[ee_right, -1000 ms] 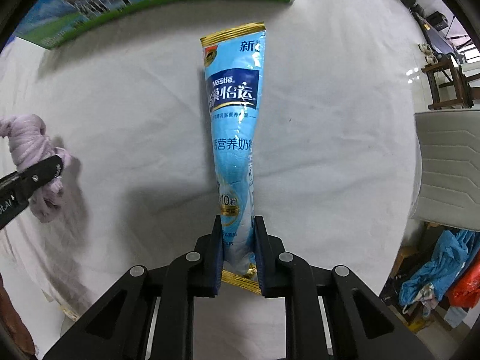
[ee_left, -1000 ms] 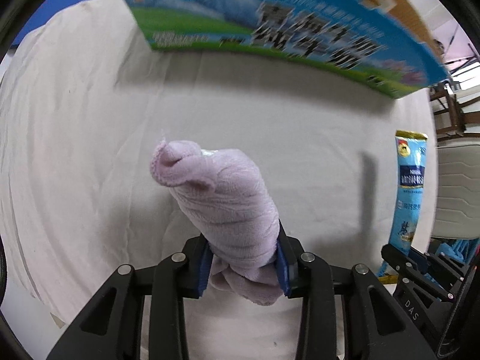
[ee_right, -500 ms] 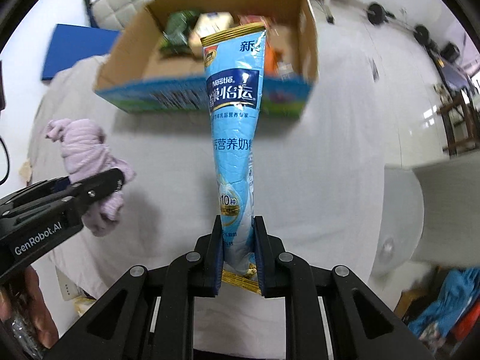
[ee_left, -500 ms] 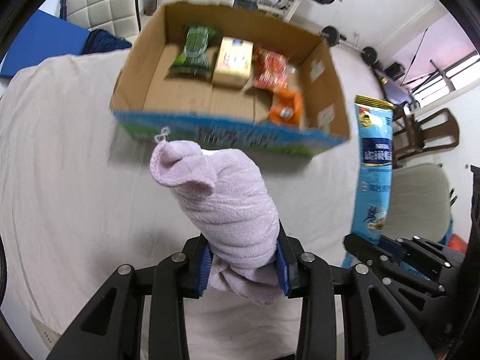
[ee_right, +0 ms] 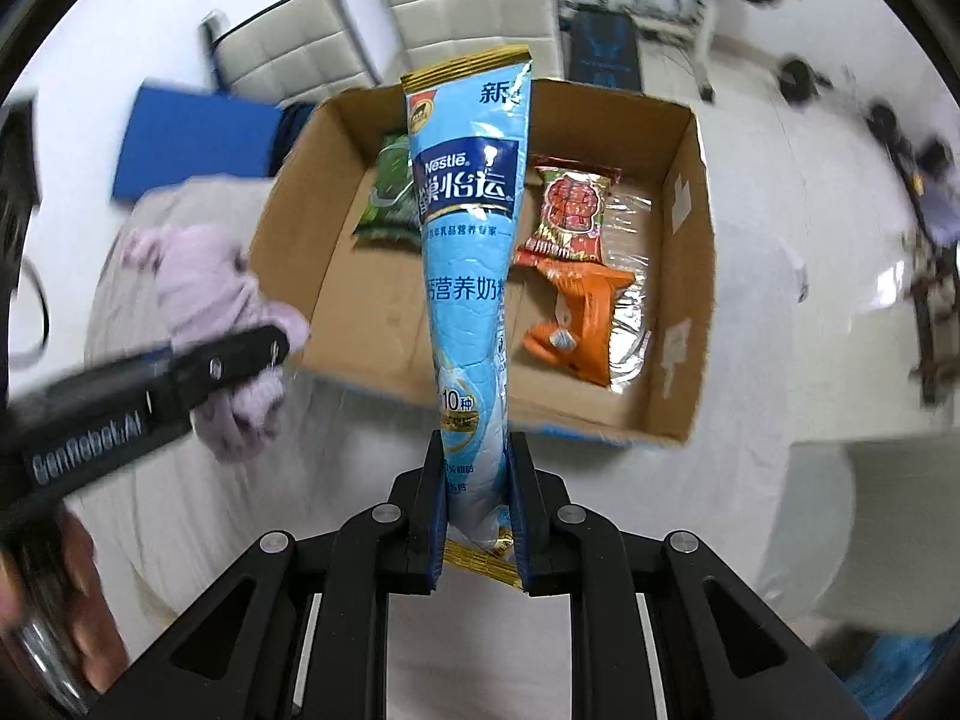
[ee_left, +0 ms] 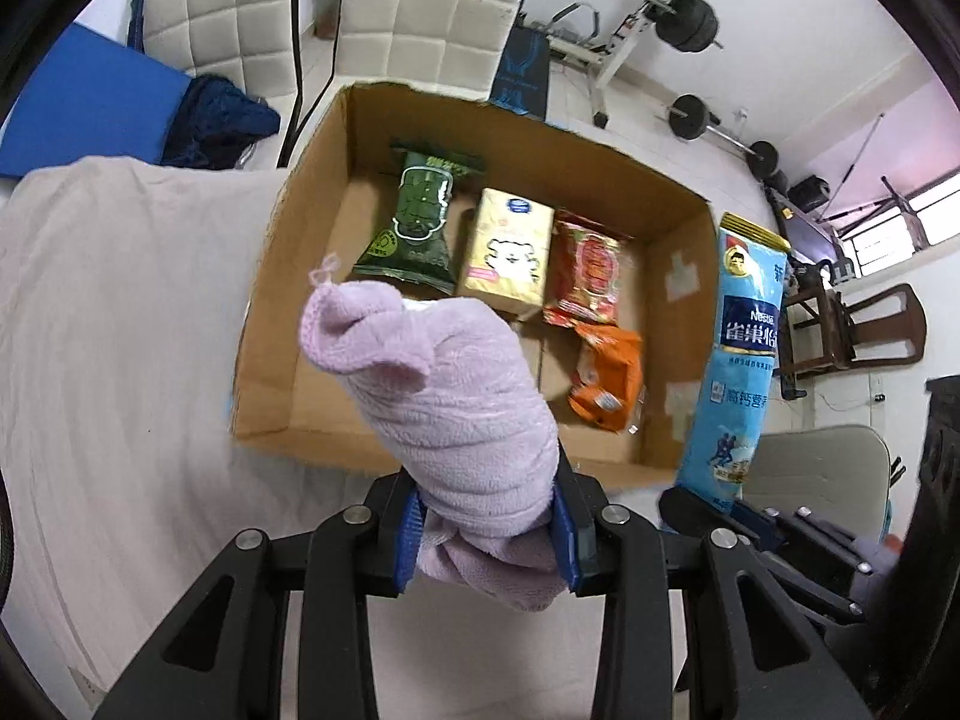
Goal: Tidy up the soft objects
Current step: 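Carry the lilac cloth and blue drink tube over the box with both tools, then lower both items into the box and open both tools to release them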
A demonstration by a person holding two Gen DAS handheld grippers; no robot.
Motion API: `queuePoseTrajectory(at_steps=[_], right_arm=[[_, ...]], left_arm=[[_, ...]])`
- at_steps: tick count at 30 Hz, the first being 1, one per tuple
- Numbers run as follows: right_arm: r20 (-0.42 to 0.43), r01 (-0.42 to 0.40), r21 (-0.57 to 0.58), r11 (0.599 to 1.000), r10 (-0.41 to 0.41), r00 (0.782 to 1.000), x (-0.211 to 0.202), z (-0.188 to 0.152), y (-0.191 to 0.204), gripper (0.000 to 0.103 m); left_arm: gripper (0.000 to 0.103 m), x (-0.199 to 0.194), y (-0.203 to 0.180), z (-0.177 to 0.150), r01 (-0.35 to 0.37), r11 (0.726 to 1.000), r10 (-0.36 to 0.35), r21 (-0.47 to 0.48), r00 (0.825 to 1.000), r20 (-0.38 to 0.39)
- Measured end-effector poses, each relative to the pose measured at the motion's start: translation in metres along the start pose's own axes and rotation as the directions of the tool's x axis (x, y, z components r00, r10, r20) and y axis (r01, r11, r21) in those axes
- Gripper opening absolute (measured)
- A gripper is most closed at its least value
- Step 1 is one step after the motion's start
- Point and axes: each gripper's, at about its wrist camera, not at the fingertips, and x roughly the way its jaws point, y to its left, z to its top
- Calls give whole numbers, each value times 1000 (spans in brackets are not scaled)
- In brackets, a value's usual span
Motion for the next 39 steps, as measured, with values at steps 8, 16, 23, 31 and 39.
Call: queuePoseTrajectory(at_steps=[8, 16, 23, 31, 39], right_arm=[[7, -156, 367, 917, 165, 986, 74, 31, -24, 19], [36, -198, 526, 827, 211, 977, 123, 43, -36, 19], [12, -208, 585, 784, 248, 969, 160, 52, -35, 19], [-28, -210, 583, 785, 278, 960, 181, 61, -25, 20], [-81, -209, 559, 802, 303, 949, 188, 69, -17, 21]], left_arm=[[32, 44, 29, 37, -26, 999, 21, -47, 995, -92], [33, 79, 48, 61, -25, 997, 11, -72, 981, -196], [34, 97, 50, 72, -38, 998, 22, -56, 967, -256], [37, 108, 49, 73, -53, 998, 39, -37, 951, -307], [46, 102, 47, 72, -64, 997, 46, -44, 943, -329]])
